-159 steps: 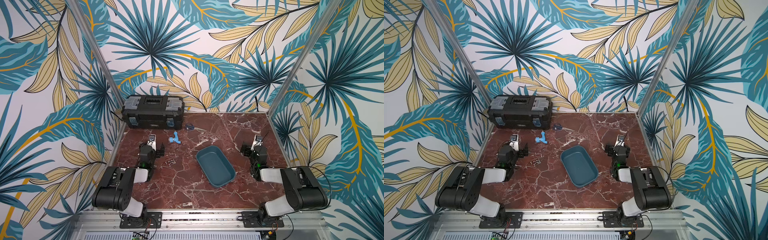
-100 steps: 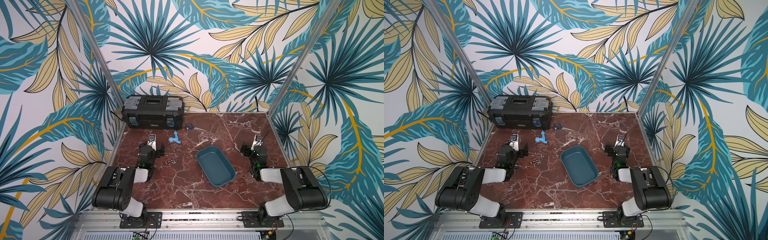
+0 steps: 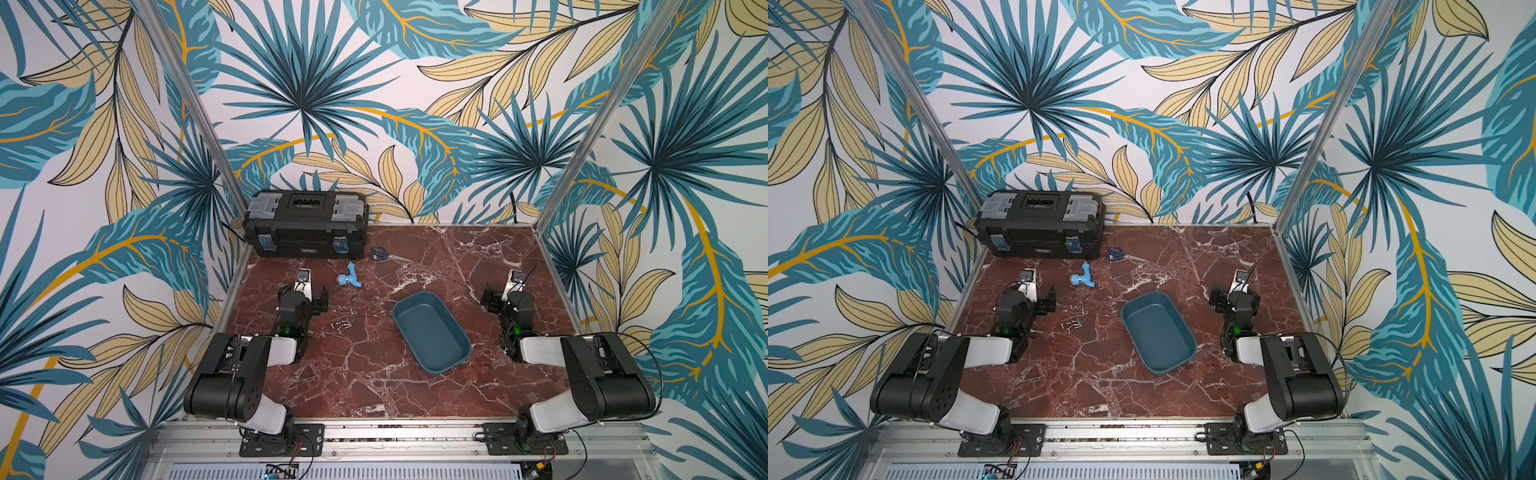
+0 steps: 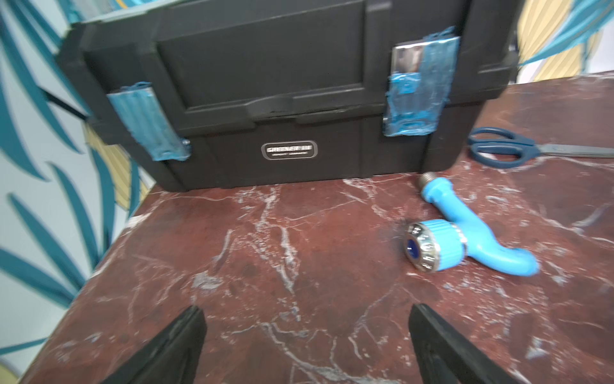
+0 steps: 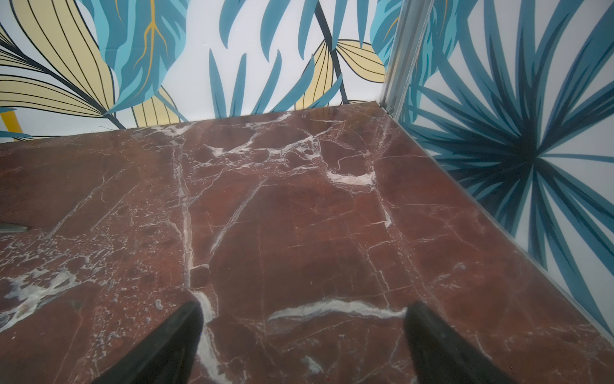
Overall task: Put the screws on the desktop into the storage box
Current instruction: Pick up the screw from the center of the board.
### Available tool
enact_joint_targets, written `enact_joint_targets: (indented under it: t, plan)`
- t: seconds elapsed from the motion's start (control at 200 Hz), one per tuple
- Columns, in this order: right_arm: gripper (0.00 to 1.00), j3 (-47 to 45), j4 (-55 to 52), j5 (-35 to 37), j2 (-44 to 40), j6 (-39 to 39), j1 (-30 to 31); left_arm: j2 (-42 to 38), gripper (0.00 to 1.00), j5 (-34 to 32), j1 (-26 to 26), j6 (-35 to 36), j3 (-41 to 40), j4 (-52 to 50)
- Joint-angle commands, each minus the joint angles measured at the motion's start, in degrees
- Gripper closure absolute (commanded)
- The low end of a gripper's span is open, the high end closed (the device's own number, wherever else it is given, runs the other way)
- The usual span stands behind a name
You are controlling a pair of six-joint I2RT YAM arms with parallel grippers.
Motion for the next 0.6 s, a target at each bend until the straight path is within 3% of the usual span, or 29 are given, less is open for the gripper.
enact_joint_targets:
  t: [0.0, 0.11, 0.17, 0.225, 0.301, 0.406, 0.481, 0.526, 0.596]
  plan:
    - [0.01, 0.17, -0.34, -0.35, -0.58, -0.06, 0.10, -9.55, 0.00, -7.98, -3.54, 0.16, 1.62, -6.34]
    - [0.01, 0.23, 0.07, 2.24, -2.23, -1.77, 0.92, -21.10, 0.00, -8.39, -3.69, -13.66, 10.19, -36.88]
    - [0.01, 6.34, -18.81, 6.44, -10.48, -1.29, 2.93, -24.38, 0.00, -7.33, -3.41, -19.42, 12.25, -45.21]
    - [0.00, 14.25, -36.19, 7.40, -15.78, 4.37, 2.95, -26.63, 0.00, -7.54, -2.77, -26.04, 12.32, -49.17]
    - [0.01, 22.42, -50.17, 3.52, -18.16, 11.46, 2.95, -28.93, 0.00, -1.79, 0.33, -36.07, 12.36, -55.11]
    - [0.00, 28.94, -62.42, -6.72, -18.67, 16.57, 2.95, -28.91, 0.00, 11.06, 2.48, -37.70, 14.80, -64.56]
    - [0.01, 30.38, -68.42, -18.42, -19.20, 17.53, 2.94, -26.34, 0.03, 17.29, 2.23, -36.70, 17.24, -71.52]
    - [0.08, 30.98, -71.69, -23.34, -19.30, 17.62, 2.96, -24.21, 0.06, 17.17, 1.16, -36.63, 18.89, -76.62]
    - [0.11, 31.31, -76.60, -25.14, -19.17, 19.16, 3.04, -20.44, 0.10, 14.69, -1.23, -36.21, 20.96, -81.88]
